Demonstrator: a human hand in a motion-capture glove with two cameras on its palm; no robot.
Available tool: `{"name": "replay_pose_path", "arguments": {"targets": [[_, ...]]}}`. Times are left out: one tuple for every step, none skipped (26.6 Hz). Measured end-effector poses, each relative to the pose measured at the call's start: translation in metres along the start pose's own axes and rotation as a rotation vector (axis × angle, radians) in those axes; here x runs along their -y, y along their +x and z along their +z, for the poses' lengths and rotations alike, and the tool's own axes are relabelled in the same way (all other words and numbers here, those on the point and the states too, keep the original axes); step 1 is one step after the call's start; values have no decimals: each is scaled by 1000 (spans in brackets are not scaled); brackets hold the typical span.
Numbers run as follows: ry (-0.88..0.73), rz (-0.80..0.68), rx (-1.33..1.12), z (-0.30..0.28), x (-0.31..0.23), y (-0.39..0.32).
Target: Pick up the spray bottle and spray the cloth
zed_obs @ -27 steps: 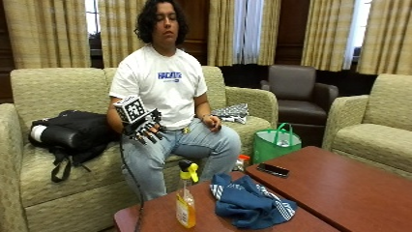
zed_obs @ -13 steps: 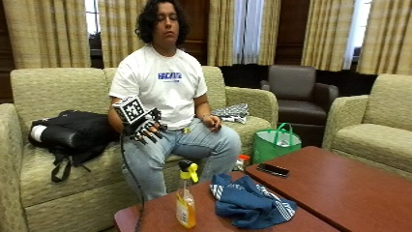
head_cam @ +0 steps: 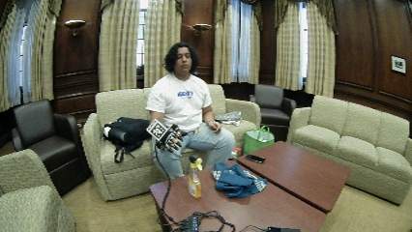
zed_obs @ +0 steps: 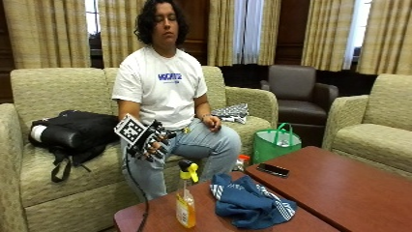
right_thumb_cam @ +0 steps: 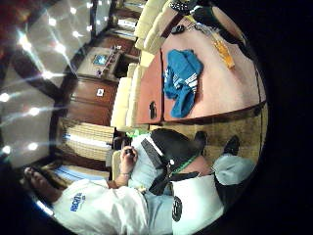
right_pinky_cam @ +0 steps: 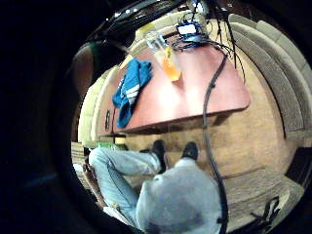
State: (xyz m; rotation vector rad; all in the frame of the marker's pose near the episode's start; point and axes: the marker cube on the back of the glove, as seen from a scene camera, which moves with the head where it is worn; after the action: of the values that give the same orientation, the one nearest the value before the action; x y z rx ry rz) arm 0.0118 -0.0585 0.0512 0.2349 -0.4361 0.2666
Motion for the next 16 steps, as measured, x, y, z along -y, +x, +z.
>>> {"name": "replay_pose_path", "arguments": {"targets": [[-4,13,24,3,2,5],[-2,19,50,5,6,9],[7,18,75,7,11,14],[27,9,97,8,18,19],[51,-1,115,10,25,24],[73,-6,127,11,31,28],[87,-4,134,13,35,32],[97,-1,139,14,38,35],[106,2,145,16,40,38],[111,13,151,18,43,40],[107,42,158,19,45,41],[96,83,165,21,47,42],[82,124,169,23,49,42],[72,154,171,25,53,43],[66,170,171,27,56,44],[63,178,170,29,60,46]]}}
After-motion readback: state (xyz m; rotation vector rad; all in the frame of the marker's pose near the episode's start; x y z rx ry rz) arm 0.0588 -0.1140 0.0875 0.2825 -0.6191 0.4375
